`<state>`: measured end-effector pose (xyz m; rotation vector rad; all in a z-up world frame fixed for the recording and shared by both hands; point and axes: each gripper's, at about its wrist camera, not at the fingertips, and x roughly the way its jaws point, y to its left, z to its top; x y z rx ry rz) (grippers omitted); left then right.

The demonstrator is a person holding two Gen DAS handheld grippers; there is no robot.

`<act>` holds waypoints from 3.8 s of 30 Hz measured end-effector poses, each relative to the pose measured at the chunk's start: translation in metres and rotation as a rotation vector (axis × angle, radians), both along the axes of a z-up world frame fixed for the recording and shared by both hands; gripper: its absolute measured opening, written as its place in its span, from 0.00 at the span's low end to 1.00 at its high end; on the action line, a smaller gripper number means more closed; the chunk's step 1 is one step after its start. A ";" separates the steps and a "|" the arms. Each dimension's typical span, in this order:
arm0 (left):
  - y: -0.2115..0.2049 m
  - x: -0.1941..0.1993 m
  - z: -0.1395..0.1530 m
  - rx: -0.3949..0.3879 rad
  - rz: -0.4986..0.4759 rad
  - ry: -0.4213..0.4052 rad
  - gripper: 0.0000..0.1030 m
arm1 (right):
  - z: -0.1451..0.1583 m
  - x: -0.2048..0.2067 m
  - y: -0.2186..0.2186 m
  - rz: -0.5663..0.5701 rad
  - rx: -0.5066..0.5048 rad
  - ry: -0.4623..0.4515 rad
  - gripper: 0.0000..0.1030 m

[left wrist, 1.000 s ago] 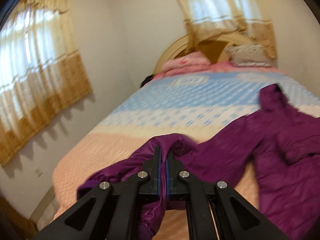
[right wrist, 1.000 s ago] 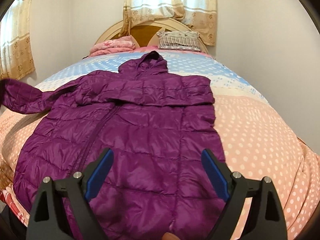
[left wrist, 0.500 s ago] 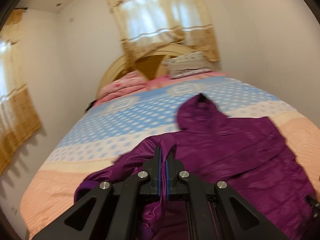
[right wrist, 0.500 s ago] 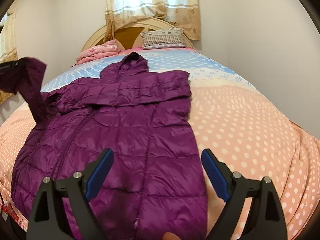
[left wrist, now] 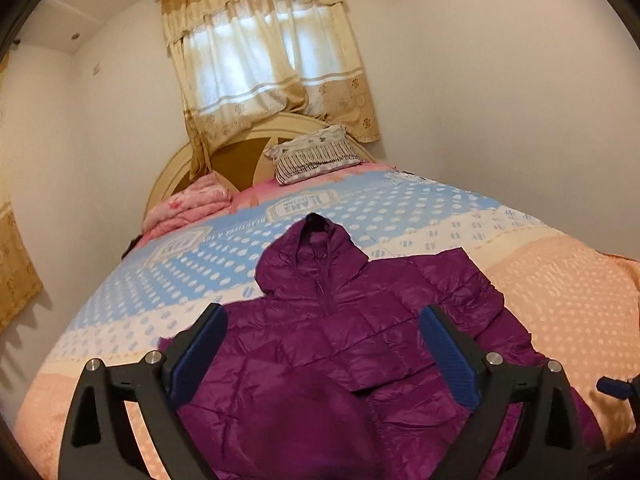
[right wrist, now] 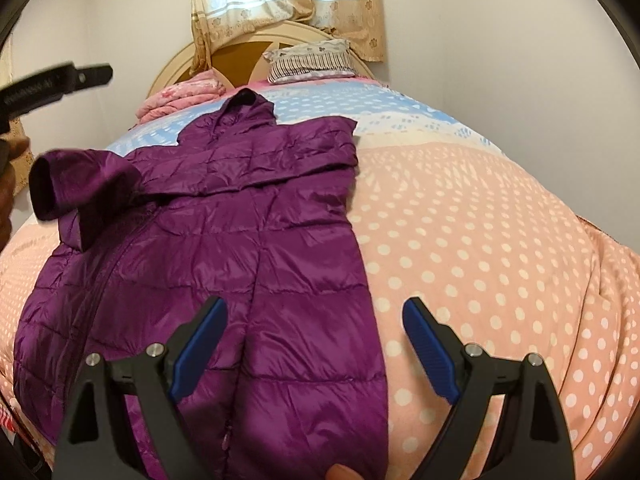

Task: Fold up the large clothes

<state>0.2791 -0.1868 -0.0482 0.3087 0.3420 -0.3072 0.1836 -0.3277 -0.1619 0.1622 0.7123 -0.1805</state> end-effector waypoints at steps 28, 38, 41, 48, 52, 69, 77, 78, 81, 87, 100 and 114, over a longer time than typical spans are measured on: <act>0.242 0.069 -0.129 0.031 0.516 0.288 0.94 | 0.035 0.106 0.068 0.251 0.164 0.032 0.08; 0.227 0.076 -0.121 0.023 0.486 0.312 0.94 | 0.038 0.119 0.010 0.036 0.030 0.026 0.13; 0.214 0.077 -0.113 0.023 0.458 0.307 0.94 | 0.019 0.126 0.006 0.033 0.005 0.085 0.37; 0.185 0.103 -0.082 0.011 0.411 0.248 0.94 | 0.046 0.097 -0.018 -0.169 -0.033 -0.021 0.46; 0.163 0.129 -0.075 0.001 0.385 0.235 0.94 | 0.059 0.110 0.008 -0.083 -0.057 -0.041 0.46; 0.129 0.193 -0.147 -0.033 0.363 0.443 0.94 | -0.025 0.166 0.019 0.028 -0.022 0.135 0.12; 0.141 0.185 -0.132 -0.094 0.374 0.470 0.95 | -0.016 0.161 0.018 0.048 -0.008 0.143 0.12; 0.144 0.178 -0.120 -0.121 0.353 0.452 0.95 | -0.006 0.155 0.015 0.049 0.021 0.110 0.12; 0.150 0.168 -0.085 -0.160 0.314 0.339 0.95 | 0.030 0.149 -0.001 0.004 0.031 0.002 0.18; 0.160 0.220 -0.082 -0.160 0.445 0.306 0.95 | 0.043 0.202 -0.044 -0.190 0.058 -0.039 0.21; 0.154 0.274 -0.158 -0.128 0.510 0.507 0.95 | -0.030 0.252 -0.065 -0.214 0.116 0.093 0.21; 0.149 0.274 -0.161 -0.090 0.540 0.504 0.98 | -0.035 0.256 -0.060 -0.223 0.085 0.117 0.21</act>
